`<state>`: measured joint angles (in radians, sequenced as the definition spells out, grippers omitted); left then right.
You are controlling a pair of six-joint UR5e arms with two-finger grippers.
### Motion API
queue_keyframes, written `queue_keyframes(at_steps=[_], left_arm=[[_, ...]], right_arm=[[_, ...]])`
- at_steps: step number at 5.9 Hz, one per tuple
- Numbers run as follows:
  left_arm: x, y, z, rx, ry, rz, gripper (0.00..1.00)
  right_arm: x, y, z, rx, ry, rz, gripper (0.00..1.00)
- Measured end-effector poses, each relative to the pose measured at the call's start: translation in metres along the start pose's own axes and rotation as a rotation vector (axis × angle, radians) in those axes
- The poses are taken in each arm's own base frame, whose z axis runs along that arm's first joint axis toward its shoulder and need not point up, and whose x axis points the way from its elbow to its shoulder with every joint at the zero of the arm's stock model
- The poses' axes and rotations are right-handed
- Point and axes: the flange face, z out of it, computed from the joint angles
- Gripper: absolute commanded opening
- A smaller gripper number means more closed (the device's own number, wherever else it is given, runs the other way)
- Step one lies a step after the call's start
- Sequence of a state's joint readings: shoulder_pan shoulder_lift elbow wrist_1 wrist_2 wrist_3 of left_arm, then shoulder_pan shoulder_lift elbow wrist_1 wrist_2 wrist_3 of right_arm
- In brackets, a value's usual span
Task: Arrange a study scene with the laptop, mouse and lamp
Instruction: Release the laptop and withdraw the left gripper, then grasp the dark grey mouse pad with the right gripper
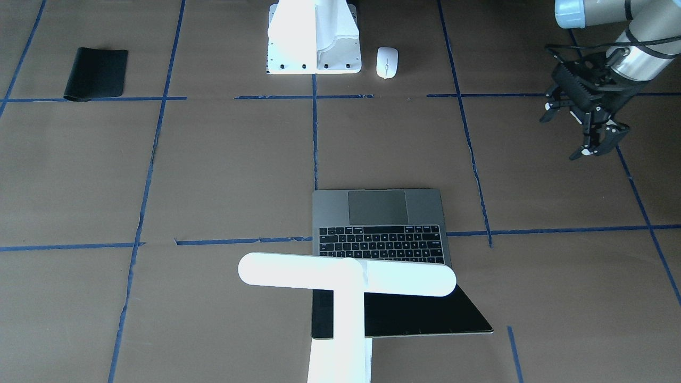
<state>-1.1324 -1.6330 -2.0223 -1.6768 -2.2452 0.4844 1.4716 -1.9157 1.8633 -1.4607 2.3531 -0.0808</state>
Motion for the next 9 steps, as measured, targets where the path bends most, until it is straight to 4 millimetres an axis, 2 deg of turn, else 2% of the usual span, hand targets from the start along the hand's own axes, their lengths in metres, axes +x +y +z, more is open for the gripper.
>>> queue_keyframes(at_steps=[1,2,3,4,6,8,9], left_arm=[[-0.007,0.047,-0.008,-0.027,-0.011,-0.126,1.00],[-0.006,0.079,-0.011,-0.043,-0.005,-0.297,1.00],[0.001,0.102,-0.009,-0.063,0.008,-0.441,1.00],[0.007,0.114,-0.007,-0.074,0.013,-0.517,1.00],[0.012,0.116,-0.012,-0.071,0.012,-0.546,1.00],[0.018,0.107,-0.023,-0.050,0.004,-0.582,1.00],[0.022,0.105,-0.028,-0.043,0.002,-0.590,1.00]], right_arm=[[-0.013,0.000,0.003,0.007,-0.016,-0.040,1.00],[-0.024,0.007,0.008,0.024,-0.042,-0.033,1.00],[-0.039,0.019,0.017,0.048,-0.072,0.012,1.00],[-0.058,0.034,0.029,0.067,-0.106,0.067,1.00],[-0.091,0.074,0.054,0.068,-0.180,0.151,1.00],[-0.099,0.120,0.073,0.060,-0.191,0.172,0.99],[-0.098,0.132,0.082,0.053,-0.195,0.181,0.99]])
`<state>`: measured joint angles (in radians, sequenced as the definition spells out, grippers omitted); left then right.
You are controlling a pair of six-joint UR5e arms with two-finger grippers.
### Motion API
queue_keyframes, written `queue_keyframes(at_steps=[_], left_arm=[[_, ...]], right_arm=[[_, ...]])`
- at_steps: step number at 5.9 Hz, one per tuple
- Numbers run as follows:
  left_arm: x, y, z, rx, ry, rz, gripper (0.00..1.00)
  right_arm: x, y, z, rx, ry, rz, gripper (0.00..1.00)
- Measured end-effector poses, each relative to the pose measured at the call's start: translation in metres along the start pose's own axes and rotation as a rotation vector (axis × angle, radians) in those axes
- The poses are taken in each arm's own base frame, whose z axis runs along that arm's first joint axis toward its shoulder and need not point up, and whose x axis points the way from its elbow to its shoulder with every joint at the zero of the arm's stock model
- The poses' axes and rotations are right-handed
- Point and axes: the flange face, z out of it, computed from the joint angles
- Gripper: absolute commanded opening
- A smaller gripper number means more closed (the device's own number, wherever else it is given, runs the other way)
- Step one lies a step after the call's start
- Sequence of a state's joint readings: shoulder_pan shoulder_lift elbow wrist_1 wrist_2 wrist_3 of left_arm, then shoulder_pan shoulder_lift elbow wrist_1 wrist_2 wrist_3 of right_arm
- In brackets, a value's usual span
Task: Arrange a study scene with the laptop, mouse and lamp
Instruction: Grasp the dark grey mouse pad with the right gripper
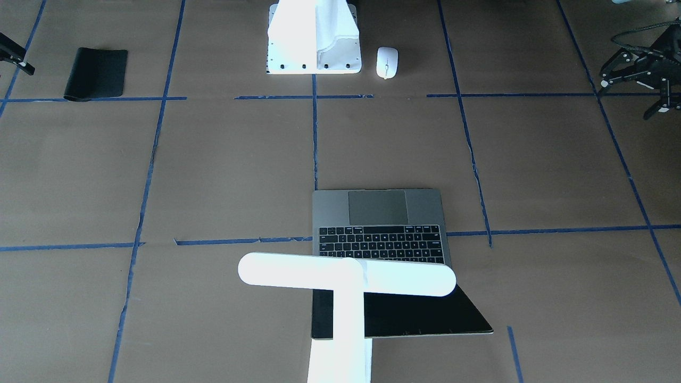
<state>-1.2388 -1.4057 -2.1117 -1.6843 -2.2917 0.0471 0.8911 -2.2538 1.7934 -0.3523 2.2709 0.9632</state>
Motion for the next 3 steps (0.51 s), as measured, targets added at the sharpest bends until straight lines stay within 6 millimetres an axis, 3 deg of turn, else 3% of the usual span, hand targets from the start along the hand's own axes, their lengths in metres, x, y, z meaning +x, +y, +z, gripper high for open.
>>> queue_keyframes(at_steps=[1,3], left_arm=[[0.003,0.002,-0.003,0.003,0.000,-0.001,1.00],[0.005,0.004,-0.005,0.004,0.001,-0.001,1.00]], right_arm=[[0.004,0.007,0.011,-0.007,0.002,0.002,0.98],[-0.011,0.010,0.040,-0.027,0.024,0.004,0.98]])
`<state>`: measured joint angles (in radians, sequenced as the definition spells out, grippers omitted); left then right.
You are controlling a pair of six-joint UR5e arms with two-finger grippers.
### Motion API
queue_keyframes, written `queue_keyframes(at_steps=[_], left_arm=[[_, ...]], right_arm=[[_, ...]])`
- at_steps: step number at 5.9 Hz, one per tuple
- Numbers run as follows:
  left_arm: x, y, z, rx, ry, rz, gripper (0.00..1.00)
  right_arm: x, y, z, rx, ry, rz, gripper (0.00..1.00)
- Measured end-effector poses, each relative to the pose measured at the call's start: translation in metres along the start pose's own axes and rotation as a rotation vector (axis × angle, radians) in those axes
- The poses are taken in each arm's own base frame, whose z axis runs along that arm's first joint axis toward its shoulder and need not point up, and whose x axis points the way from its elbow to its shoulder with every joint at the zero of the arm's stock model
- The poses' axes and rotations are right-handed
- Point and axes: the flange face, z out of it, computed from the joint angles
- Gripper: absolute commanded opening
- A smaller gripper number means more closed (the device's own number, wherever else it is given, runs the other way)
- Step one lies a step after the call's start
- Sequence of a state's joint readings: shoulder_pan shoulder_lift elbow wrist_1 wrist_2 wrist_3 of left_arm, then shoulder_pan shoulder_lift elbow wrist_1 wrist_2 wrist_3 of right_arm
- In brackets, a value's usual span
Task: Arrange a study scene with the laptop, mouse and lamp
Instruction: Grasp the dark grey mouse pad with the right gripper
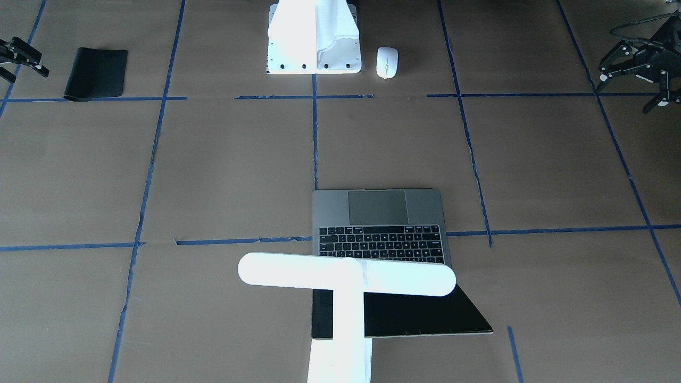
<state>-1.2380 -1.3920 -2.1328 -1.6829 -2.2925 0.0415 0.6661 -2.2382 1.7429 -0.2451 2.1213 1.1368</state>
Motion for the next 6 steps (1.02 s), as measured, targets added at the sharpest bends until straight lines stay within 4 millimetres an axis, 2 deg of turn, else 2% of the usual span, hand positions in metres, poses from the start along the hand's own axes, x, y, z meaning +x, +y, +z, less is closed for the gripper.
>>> queue_keyframes(at_steps=[1,2,3,4,5,6], left_arm=[[0.000,0.000,0.000,0.000,0.000,0.000,1.00],[0.001,0.000,-0.001,0.001,0.000,0.001,1.00],[0.001,0.000,-0.001,0.001,0.000,0.001,1.00],[0.001,0.000,-0.001,0.001,0.000,0.001,1.00],[0.001,0.000,-0.001,0.001,0.000,0.001,1.00],[0.001,0.000,-0.001,0.001,-0.001,0.001,1.00]], right_arm=[[-0.015,0.002,0.018,-0.001,0.011,0.007,0.97],[-0.030,0.009,0.036,-0.004,0.014,0.012,0.91],[-0.042,0.017,0.049,-0.010,0.014,0.016,0.54],[-0.049,0.022,0.053,-0.014,0.001,0.022,0.14],[-0.052,0.026,0.050,-0.016,-0.022,0.022,0.02],[-0.052,0.027,0.047,-0.018,-0.034,0.020,0.01]])
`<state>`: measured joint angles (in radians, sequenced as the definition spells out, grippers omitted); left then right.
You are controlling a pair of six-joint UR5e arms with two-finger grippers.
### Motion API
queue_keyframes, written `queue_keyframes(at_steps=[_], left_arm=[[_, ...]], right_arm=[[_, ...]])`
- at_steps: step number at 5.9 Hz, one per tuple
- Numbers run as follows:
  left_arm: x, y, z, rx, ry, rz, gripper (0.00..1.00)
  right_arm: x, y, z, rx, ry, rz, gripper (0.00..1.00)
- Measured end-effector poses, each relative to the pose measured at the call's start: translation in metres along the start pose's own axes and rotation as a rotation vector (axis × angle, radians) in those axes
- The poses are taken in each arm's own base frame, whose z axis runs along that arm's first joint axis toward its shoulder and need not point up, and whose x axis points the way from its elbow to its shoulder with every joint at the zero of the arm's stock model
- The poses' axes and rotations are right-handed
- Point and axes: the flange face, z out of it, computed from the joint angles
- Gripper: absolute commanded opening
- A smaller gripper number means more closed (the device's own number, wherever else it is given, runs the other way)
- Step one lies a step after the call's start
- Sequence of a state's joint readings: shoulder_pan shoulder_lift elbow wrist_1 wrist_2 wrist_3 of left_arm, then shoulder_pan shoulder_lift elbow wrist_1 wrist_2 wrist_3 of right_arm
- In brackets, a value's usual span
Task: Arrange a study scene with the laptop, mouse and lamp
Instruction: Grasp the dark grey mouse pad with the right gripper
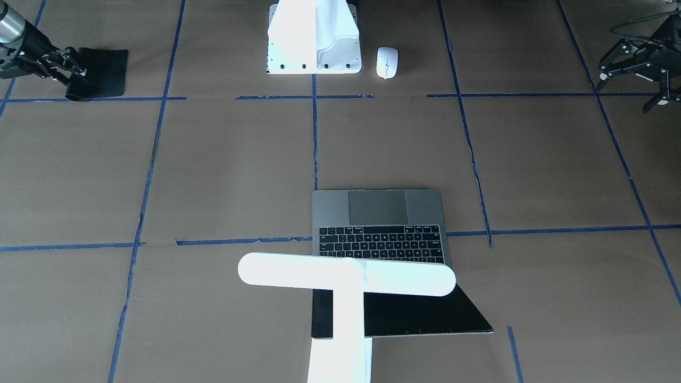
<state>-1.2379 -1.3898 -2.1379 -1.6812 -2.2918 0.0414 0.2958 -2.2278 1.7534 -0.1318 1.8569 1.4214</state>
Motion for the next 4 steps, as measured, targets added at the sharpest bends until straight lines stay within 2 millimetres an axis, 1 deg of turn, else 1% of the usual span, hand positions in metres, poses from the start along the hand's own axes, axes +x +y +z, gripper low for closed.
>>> queue_keyframes(at_steps=[2,3,4], left_arm=[[0.000,0.000,0.000,-0.001,0.000,-0.001,1.00],[0.000,0.000,0.000,-0.001,0.000,-0.001,1.00],[-0.001,0.001,0.001,-0.002,0.000,-0.002,1.00]], right_arm=[[-0.001,0.000,-0.002,0.000,-0.008,-0.003,0.00],[-0.009,0.000,-0.006,0.004,-0.024,-0.007,0.00],[-0.023,-0.002,-0.014,0.015,-0.054,-0.009,0.00]])
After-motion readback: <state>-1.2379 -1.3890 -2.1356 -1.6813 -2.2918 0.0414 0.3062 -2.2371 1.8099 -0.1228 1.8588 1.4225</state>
